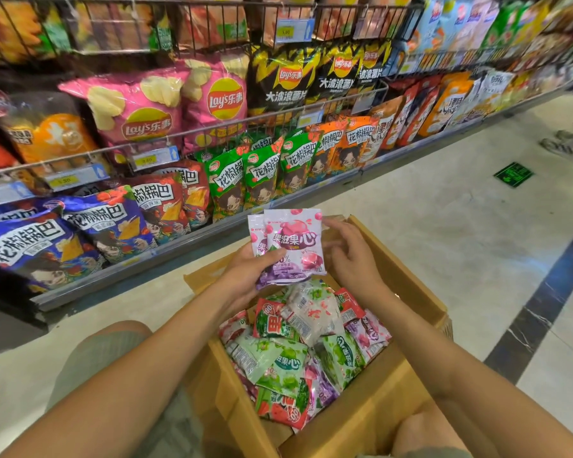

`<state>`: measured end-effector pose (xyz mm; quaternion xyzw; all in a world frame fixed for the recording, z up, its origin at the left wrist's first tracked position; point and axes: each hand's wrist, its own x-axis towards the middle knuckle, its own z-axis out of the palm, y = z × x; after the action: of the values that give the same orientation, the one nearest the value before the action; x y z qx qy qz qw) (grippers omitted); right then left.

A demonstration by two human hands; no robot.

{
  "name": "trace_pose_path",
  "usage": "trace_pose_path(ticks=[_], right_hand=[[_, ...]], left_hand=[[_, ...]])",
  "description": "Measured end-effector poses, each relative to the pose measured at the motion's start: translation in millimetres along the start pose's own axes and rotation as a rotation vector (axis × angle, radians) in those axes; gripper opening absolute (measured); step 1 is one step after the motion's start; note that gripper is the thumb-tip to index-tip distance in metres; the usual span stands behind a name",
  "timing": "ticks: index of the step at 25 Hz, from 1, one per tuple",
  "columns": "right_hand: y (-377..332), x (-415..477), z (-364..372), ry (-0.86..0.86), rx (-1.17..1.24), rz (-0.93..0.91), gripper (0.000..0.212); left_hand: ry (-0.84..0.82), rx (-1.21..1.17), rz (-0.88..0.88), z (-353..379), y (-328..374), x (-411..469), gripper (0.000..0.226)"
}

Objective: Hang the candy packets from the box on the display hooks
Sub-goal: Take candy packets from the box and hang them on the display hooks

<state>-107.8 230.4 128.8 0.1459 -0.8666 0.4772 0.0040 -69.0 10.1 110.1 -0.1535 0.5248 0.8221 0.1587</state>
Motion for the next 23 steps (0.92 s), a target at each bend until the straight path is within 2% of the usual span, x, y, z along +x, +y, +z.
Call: trace_pose_path(ticks=[1,3,5,9,11,13,15,17,20,23], right_hand=[[-9,0,4,0.007,0.096,0.127,0.042],[-31,6,6,-0.043,0.279,0.335,0.06],[-61,17,-1,-0.069,0.351,0.405,0.066],[-149,37,-45,0.026,0.391,0.311,0.029],[-200,46,-77,0.056,0.395,0.283,0.017],[-252,54,-107,0.048,0.384,0.249,0.02],[-313,63,-140,0.037,0.358,0.236,0.026],[-377,71,-175,0.014,0.361,0.233,0.02],[-465,81,-225,0.003,0.376,0.208,0.017],[-535,86,-265,0.014,0.384,0.194,0.02]], left_hand=[[0.022,0.047,0.042,3,8,0,0.035],[0.051,0.149,0.108,8,31,-1,0.038],[0.048,0.222,0.166,17,63,-8,0.046],[0.01,0.316,0.243,48,154,-43,0.049],[0.006,0.35,0.254,68,204,-67,0.057],[-0.005,0.373,0.281,88,253,-93,0.057],[0.004,0.401,0.314,111,311,-126,0.045],[0.009,0.39,0.333,135,371,-166,0.039],[0.053,0.367,0.304,157,452,-219,0.066],[0.063,0.338,0.292,162,514,-263,0.057]])
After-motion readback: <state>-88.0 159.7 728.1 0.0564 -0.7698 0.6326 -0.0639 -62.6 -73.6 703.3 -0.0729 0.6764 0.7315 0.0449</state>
